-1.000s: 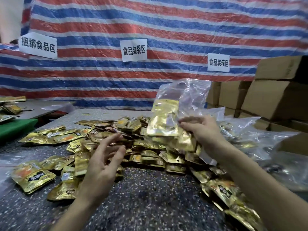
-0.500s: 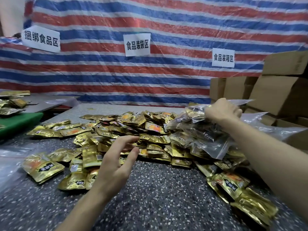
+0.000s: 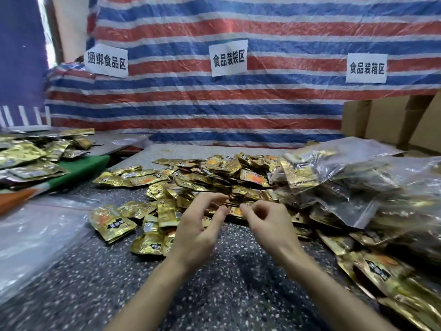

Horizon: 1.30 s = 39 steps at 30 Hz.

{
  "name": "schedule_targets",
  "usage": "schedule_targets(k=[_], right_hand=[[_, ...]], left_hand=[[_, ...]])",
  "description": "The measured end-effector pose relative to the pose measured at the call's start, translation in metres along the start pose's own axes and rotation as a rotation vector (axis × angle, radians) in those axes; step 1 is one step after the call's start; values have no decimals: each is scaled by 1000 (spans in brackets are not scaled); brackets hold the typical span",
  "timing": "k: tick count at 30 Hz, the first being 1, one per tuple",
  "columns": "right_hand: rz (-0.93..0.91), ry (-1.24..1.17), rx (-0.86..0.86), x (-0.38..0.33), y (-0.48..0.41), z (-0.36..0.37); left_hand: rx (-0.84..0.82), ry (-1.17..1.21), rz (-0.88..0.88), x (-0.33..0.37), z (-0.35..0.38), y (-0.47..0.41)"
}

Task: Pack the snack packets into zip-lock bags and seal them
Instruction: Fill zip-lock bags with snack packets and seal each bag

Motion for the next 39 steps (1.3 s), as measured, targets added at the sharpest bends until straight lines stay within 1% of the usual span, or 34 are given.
schedule_targets(k=[4,7,9,11,13,15,17,18,20,21,22,25,27,30,32,34,35,37,39], right_hand=[[-101,-35,-74,19,7,9],[-97,-48,-142,26,10,9],[-77,-66,-164,29,10,10],[-58,-95,-185,30,9,12],[-45,-105,-217,30,10,13],[-44,-98,-228,31,11,15],[-43,-87,-226,33,11,16],[-38,-82,-227,34,11,17],[-21,-55,-229,37,10,19],[-11,-39,-231,38,10,20],[0,-27,-231,39,10,21],[23,-26,-206,40,10,22],[20,-36,-188,39,9,21],[14,-68,-178,38,11,19],[10,-109,-170,36,12,18],[6,-159,-149,33,12,17],[1,-179,-135,32,12,16],[-3,-232,-109,29,13,14],[8,-303,-102,26,13,13]], left_hand=[[96,-68,-68,-14,-11,-6],[186,-138,-109,-22,-27,-15],[196,-258,-113,-29,-42,-19],[173,-403,-155,-40,-61,-20],[162,-574,-267,-56,-89,-17],[146,-833,-437,-77,-122,-10],[68,-1123,-640,-98,-156,1],[11,-1220,-753,-109,-170,9],[-113,-1285,-948,-125,-191,25],[-155,-1270,-1004,-131,-196,32],[-158,-1256,-1027,-133,-200,38],[-48,-1293,-951,-129,-206,40],[6,-1256,-952,-123,-208,36],[36,-1160,-971,-117,-207,28],[38,-1210,-958,-111,-200,22],[48,-1264,-908,-97,-188,14],[43,-1278,-877,-87,-182,11],[85,-1294,-769,-68,-166,2],[214,-1236,-552,-44,-148,-4]])
Point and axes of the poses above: each hand's wrist, its own y-axis away from the middle knuckle, its own z-axis out of the palm, x = y × z, the point moved 3 cm from there along -y, towards the middle knuckle, and after that the axes turned 8 degrees about -y, right-handed, at the moved point
